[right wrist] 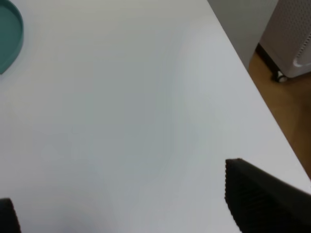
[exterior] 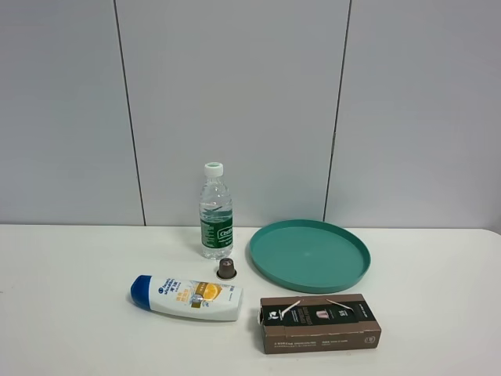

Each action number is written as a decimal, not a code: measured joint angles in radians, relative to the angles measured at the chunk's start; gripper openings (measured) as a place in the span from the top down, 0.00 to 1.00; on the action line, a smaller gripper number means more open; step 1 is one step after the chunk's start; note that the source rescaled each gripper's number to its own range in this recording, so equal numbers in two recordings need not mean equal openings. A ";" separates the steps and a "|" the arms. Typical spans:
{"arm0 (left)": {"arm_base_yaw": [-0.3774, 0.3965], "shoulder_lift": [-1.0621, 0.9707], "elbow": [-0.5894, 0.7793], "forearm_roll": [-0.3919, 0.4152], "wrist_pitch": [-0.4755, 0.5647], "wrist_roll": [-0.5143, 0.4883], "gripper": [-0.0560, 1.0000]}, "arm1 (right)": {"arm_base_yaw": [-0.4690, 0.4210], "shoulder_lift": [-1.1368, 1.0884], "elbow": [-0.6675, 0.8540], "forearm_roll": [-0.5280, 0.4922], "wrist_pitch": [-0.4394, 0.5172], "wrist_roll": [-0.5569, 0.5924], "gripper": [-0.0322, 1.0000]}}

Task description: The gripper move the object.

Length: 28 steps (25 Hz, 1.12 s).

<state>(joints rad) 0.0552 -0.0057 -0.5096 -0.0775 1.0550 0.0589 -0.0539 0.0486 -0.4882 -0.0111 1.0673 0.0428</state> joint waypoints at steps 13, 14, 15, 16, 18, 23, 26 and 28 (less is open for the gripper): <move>0.000 0.000 0.000 0.000 0.000 0.000 0.00 | 0.000 -0.050 0.004 -0.046 -0.004 0.076 0.40; 0.000 0.000 0.000 0.000 0.000 0.000 0.00 | 0.000 -0.050 0.004 -0.048 -0.004 0.079 0.40; 0.000 0.000 0.000 0.000 0.000 0.000 0.00 | 0.000 -0.050 0.004 -0.048 -0.004 0.084 0.40; 0.000 0.000 0.000 0.000 0.000 0.000 0.00 | 0.000 -0.050 0.004 -0.048 -0.004 0.085 0.40; 0.000 0.000 0.000 0.000 0.000 0.000 0.00 | 0.000 -0.050 0.004 -0.048 -0.004 0.086 0.40; 0.000 0.000 0.000 0.000 0.000 0.000 0.00 | 0.000 -0.050 0.004 -0.048 -0.004 0.088 0.40; 0.000 0.000 0.000 0.000 0.000 0.000 0.00 | 0.000 -0.050 0.004 -0.048 -0.004 0.091 0.40; 0.000 0.000 0.000 0.000 0.000 0.000 0.00 | 0.000 -0.050 0.004 -0.048 -0.004 0.091 0.40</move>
<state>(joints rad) 0.0552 -0.0057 -0.5096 -0.0775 1.0550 0.0589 -0.0539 -0.0018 -0.4838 -0.0592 1.0635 0.1343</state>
